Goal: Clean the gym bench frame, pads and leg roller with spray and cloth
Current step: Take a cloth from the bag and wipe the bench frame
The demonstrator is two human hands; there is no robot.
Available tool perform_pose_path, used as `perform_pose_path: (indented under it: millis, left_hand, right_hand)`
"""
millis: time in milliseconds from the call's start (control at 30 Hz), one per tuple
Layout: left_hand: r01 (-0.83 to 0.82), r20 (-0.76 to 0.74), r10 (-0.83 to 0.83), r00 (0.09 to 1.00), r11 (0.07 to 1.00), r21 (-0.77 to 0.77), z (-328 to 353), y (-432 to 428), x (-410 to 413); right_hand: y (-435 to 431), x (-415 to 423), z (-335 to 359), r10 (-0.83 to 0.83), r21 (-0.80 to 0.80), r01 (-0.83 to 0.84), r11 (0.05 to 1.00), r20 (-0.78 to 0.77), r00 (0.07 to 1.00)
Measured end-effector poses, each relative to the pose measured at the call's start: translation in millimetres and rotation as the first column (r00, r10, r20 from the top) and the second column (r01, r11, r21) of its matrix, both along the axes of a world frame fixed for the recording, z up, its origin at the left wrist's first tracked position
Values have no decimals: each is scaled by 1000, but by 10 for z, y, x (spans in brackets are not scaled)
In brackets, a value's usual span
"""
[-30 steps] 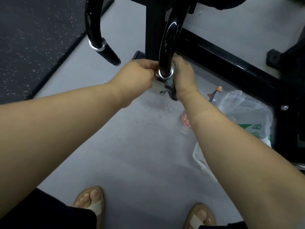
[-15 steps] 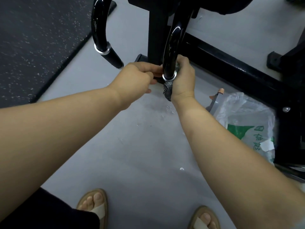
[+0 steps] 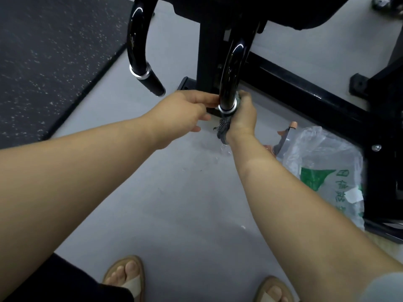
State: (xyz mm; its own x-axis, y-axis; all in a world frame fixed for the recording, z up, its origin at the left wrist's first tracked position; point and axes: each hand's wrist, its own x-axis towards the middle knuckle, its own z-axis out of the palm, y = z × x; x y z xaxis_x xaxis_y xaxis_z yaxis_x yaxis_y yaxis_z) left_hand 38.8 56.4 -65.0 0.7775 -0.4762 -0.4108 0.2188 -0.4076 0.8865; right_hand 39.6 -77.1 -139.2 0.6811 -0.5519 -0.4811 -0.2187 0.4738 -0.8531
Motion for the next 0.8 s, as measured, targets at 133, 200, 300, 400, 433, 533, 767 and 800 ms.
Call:
perform_pose_path:
  millis: [133, 200, 300, 400, 433, 533, 767, 800]
  left_hand:
    - [-37, 28, 37, 999, 999, -9, -8, -22, 46]
    - [-52, 26, 52, 998, 999, -10, -15, -35, 53]
    - [-40, 25, 41, 999, 999, -13, -41, -25, 41]
    - [-2, 24, 2, 1000, 1000, -19, -49, 6, 23]
    - [8, 25, -7, 1000, 1000, -21, -46, 11, 22]
    - [21, 24, -21, 1000, 1000, -14, -37, 20, 18]
    - [-78, 23, 79, 997, 996, -42, -21, -38, 51]
    - [-96, 21, 97, 995, 995, -41, -20, -54, 63]
  right_hand:
    - [-23, -38, 106, 96, -145, -75, 987, 144, 985]
    - [-37, -44, 83, 127, -185, -98, 978, 157, 979]
    - [-64, 11, -13, 125, -168, -107, 980, 99, 987]
    - [-173, 83, -323, 99, -180, -102, 978, -26, 995]
    - [-201, 91, -389, 87, -174, -99, 980, -78, 993]
    - [-103, 22, -241, 69, -60, -74, 995, -85, 994]
    - [-1, -52, 136, 131, -181, -113, 977, 95, 987]
    - [-14, -67, 147, 155, -201, -129, 971, 117, 981]
